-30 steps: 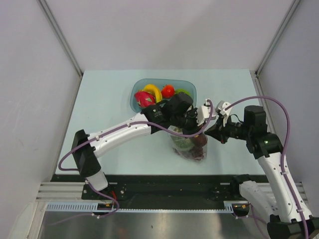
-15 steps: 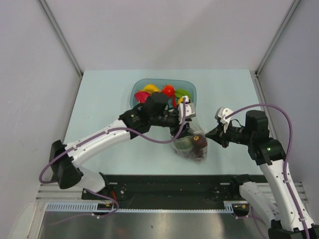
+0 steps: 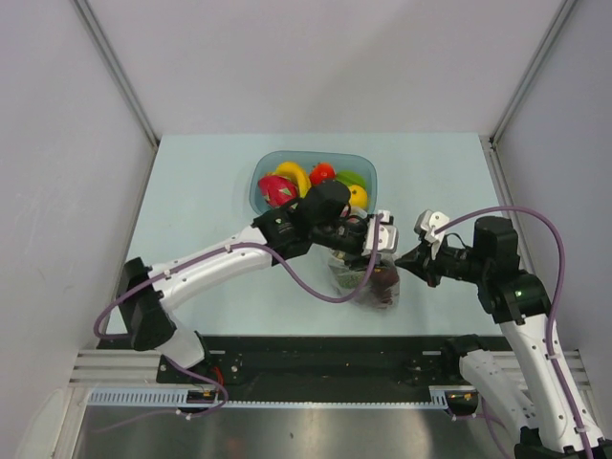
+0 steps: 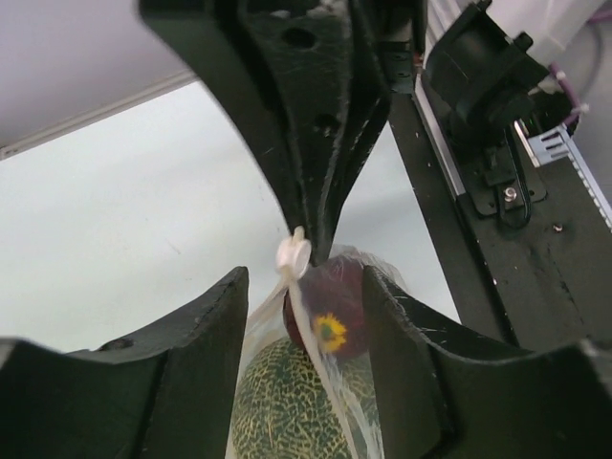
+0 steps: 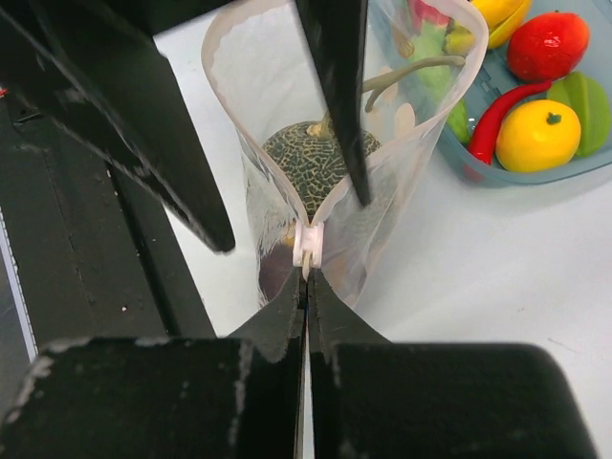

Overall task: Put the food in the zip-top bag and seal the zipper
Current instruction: Zip the zipper food storage bag at the center of the board.

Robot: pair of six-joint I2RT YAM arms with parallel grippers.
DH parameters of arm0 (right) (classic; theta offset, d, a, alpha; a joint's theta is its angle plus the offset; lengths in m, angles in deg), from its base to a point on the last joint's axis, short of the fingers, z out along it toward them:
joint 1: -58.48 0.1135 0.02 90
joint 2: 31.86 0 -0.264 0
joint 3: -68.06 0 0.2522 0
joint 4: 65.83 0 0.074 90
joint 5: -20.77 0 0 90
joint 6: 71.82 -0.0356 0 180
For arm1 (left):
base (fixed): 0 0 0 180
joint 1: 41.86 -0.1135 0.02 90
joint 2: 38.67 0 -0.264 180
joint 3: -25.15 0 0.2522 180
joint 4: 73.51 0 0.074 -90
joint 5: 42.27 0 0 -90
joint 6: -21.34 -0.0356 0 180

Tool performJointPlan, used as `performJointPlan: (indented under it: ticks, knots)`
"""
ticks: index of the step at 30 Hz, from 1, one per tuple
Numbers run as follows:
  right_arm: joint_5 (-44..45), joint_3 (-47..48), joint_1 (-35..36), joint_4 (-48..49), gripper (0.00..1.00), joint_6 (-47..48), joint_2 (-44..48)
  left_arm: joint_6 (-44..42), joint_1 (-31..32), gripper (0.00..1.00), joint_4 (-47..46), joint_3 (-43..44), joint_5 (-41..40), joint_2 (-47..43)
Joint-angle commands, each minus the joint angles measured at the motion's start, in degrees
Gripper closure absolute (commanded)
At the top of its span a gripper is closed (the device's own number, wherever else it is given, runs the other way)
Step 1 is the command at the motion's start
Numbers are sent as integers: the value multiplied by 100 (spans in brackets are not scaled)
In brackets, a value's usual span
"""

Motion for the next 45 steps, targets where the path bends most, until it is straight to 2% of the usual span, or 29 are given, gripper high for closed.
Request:
performJointPlan:
  ticks: [1, 5, 8, 9, 12, 13, 21, 33, 45]
  knots:
    - [-210, 70, 30, 196, 100, 42, -34, -349, 148, 48, 230, 499, 137, 239]
    - [-254, 88, 30, 231, 100, 16, -52, -261, 157, 53, 116, 561, 198, 301]
    - [-263, 96, 21, 231, 100, -1, -44, -261, 166, 67, 107, 587, 198, 327]
    - [-254, 105, 30, 223, 100, -10, -52, -244, 157, 77, 142, 587, 190, 344]
    - [-149, 96, 21, 222, 100, -37, 35, -165, 122, 94, 195, 561, 32, 371]
    - [-105, 88, 21, 231, 100, -54, 62, -165, 70, 96, 238, 561, 5, 371]
    - [-60, 61, -146, 231, 100, -89, 308, -279, -247, 93, 590, 306, -294, 283]
    - [-456, 114, -840, -120, 100, 262, 369, -569, -625, 91, 933, 95, -557, 2]
    - [-508, 9, -1403, -120, 100, 315, 317, -736, -1451, 91, 1250, -458, -848, -701]
